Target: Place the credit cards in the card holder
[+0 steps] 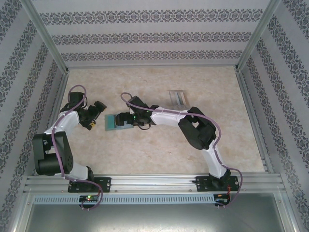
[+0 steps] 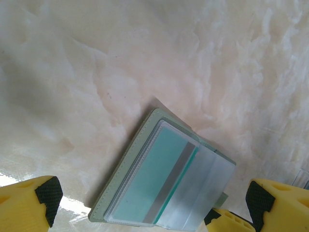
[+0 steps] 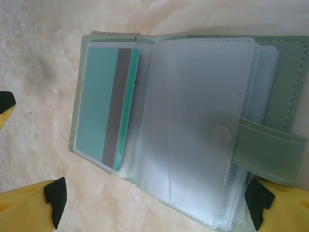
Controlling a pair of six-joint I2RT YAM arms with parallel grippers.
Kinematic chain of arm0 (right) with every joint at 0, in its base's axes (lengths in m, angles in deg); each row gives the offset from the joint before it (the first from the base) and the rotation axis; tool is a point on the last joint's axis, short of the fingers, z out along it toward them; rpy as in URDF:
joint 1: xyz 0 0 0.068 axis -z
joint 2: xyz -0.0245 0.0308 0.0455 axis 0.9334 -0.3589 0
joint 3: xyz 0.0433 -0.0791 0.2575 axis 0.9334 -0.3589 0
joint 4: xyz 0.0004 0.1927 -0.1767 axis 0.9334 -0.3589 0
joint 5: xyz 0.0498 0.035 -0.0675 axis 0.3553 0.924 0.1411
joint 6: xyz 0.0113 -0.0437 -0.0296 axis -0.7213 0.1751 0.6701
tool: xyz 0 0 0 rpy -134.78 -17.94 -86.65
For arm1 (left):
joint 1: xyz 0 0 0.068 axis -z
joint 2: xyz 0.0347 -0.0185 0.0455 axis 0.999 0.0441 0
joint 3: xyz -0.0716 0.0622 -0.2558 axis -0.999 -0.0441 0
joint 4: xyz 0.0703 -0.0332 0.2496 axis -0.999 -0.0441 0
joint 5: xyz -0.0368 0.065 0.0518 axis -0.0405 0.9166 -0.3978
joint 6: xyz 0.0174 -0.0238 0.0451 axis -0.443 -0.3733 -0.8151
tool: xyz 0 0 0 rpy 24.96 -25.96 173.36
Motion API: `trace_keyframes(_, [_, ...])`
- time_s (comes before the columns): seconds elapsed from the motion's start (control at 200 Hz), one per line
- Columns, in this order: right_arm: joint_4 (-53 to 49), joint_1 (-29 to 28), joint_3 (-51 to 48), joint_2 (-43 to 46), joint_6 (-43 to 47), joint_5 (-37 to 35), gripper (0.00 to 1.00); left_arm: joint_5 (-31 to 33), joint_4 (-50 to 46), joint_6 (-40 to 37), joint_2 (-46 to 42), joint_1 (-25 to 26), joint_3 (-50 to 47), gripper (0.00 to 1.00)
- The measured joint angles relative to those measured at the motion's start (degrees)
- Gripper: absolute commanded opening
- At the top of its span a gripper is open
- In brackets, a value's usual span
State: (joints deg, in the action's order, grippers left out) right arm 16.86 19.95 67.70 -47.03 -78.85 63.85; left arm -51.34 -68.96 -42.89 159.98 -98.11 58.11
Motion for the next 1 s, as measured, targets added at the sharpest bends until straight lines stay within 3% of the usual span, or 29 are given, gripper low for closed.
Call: trace_keyframes(0.999, [-1.5, -0.7, 1.7, 0.0, 1.3, 0.7, 0.98, 0.0, 0.0, 0.0, 0.0, 0.0, 0.0, 1.0])
